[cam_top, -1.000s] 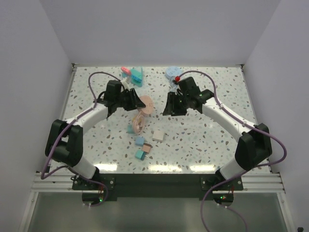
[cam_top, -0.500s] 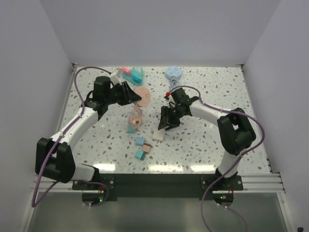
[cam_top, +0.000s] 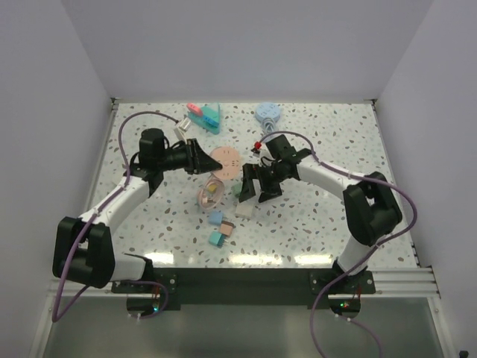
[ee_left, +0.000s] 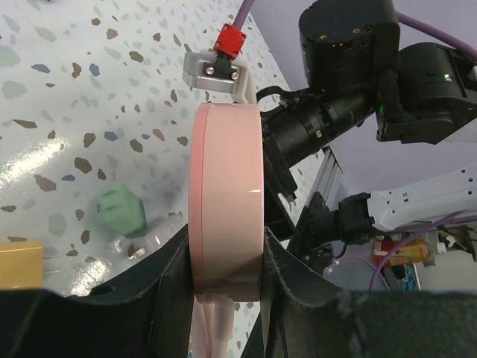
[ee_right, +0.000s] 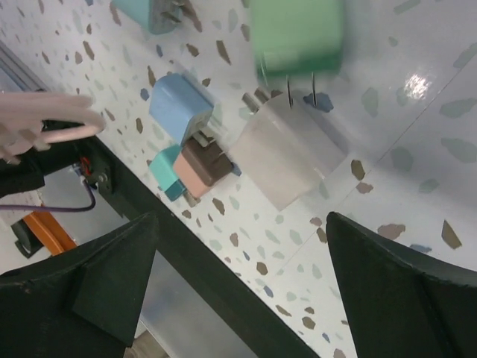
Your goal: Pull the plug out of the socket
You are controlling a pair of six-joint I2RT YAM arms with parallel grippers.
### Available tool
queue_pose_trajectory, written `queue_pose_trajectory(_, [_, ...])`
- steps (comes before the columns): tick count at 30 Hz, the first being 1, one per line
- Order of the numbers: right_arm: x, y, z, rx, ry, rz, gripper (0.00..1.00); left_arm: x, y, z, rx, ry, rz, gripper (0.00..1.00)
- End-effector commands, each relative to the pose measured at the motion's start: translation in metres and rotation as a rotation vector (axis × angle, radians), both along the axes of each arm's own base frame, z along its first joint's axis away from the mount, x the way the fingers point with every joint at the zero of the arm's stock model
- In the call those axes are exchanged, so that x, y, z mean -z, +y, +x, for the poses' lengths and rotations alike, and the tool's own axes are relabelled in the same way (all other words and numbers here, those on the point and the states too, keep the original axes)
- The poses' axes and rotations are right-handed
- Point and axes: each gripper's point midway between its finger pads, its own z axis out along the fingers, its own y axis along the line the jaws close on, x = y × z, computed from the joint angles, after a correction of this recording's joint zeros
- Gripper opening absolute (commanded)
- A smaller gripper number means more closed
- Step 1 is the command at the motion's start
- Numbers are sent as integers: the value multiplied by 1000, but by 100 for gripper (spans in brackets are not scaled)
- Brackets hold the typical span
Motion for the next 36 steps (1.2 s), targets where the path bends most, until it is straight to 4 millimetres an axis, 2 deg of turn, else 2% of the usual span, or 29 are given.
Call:
queue_pose_trajectory(1, [-44, -5, -5, -20, -89, 45, 99, -30, -4, -2, 78, -151, -46, 0])
queue_pose_trajectory(7, [-81, -35, 17, 124, -172, 45, 98, -29, -4, 5, 71, -151, -46, 0])
queue_pose_trajectory(11, [-88, -50, 30, 190, -209, 11, 99, -31, -5, 19, 31, -144, -50, 0])
queue_pose_trajectory(14, [-91, -55, 37, 236, -230, -5, 99, -29, -6, 51, -54, -110, -60, 0])
queue_pose_trajectory(15, [-93, -55, 40, 249, -236, 2, 99, -18, -8, 63, -69, -78, -68, 0])
queue_pose_trajectory(16, [-95, -56, 42, 260, -242, 4, 99, -25, -11, 75, -94, -61, -96, 0])
queue_pose_trajectory(18, [-96, -56, 45, 275, -242, 7, 99, -26, -17, 94, -109, -66, -116, 0])
queue_pose_trajectory(19, [-96, -56, 46, 278, -239, 7, 99, -25, -23, 113, -127, -46, -127, 0])
queue_pose_trajectory(20, [-95, -57, 47, 281, -237, 4, 99, -25, -27, 122, -135, -33, -134, 0])
queue_pose_trajectory(21, [-96, -56, 48, 285, -236, 7, 99, -9, -36, 133, -131, 5, -136, 0])
queue_pose_trajectory(22, [-95, -56, 50, 288, -234, 7, 99, -26, -44, 146, -131, 2, -179, 0])
queue_pose_trajectory(23, [-95, -55, 50, 288, -234, 8, 99, -28, -49, 155, -132, 12, -202, 0])
queue_pose_trajectory(24, [-96, -55, 53, 298, -236, 10, 99, -10, -55, 167, -140, 53, -215, 0])
queue_pose_trajectory(25, [-95, -56, 55, 303, -235, 9, 99, -24, -59, 180, -156, 59, -262, 0])
queue_pose_trajectory(27, [-98, -56, 61, 317, -240, 14, 99, -20, -61, 201, -198, 74, -293, 0])
queue_pose_trajectory(28, [-97, -56, 64, 325, -238, 12, 99, -12, -63, 222, -239, 80, -299, 0])
queue_pose_trajectory(29, [-98, -56, 65, 328, -240, 14, 99, -1, -62, 233, -273, 112, -284, 0])
queue_pose_trajectory(30, [-101, -55, 69, 332, -246, 18, 99, 23, -61, 250, -326, 142, -267, 0])
queue_pose_trajectory(31, [-101, -55, 71, 335, -249, 17, 99, 13, -62, 264, -341, 109, -279, 0])
queue_pose_trajectory(35, [-102, -56, 85, 355, -264, 12, 99, 51, -62, 304, -427, 161, -272, 0])
queue_pose_trajectory(36, [-103, -55, 86, 356, -265, 15, 99, 74, -60, 314, -465, 189, -261, 0])
